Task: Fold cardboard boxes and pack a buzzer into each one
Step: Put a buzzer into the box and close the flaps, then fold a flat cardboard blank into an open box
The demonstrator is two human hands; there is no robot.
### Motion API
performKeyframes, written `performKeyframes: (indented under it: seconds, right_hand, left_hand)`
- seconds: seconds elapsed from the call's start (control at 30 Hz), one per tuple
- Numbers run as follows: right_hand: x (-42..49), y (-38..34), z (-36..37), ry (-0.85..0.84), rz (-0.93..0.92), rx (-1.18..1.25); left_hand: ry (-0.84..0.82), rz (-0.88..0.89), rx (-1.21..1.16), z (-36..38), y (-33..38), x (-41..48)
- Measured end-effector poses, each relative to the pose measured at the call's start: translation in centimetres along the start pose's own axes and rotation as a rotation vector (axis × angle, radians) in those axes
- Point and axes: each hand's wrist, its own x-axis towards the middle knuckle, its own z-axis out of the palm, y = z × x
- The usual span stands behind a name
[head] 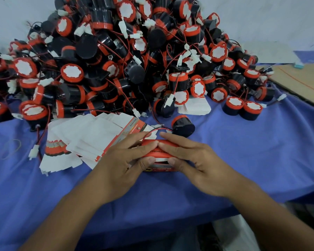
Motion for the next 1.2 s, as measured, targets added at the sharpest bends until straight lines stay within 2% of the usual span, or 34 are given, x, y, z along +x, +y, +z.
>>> performKeyframes:
  seconds: [0.2, 0.4, 0.57, 0.73, 0.97, 1.2]
  right_hand:
    - [0.1, 0.2, -0.2, 0.059, 0.008, 0.053]
    - [-0.4, 0.1, 0.7, 0.094, -0.070, -0.280]
    - [-0.4, 0.1, 0.6, 0.092, -0.115, -0.370]
    - [-0.7, 0.1, 0.9, 0.067, -0.115, -0.588]
    - [-1.5, -0.2, 1.1, 0.110, -0.114, -0.386]
    - [-1.4, 0.3, 1.1, 0.111, -0.109, -0.382]
  left_hand:
    - [-0.006, 0.031, -0.060, 0.7, -0.2, -0.4]
    - [-0.056, 0.050, -0.005, 0.4, 0.0, -0.5]
    - [0.023, 0.145, 0.004, 0.8, 0.0, -0.6]
    - [-0.022, 0.220, 0.059, 1.0, 0.2, -0.7]
    - [0.033, 0.198, 0.056, 1.3, 0.3, -0.8]
    - [0.012, 0.111, 0.010, 1.2, 0.3, -1.1]
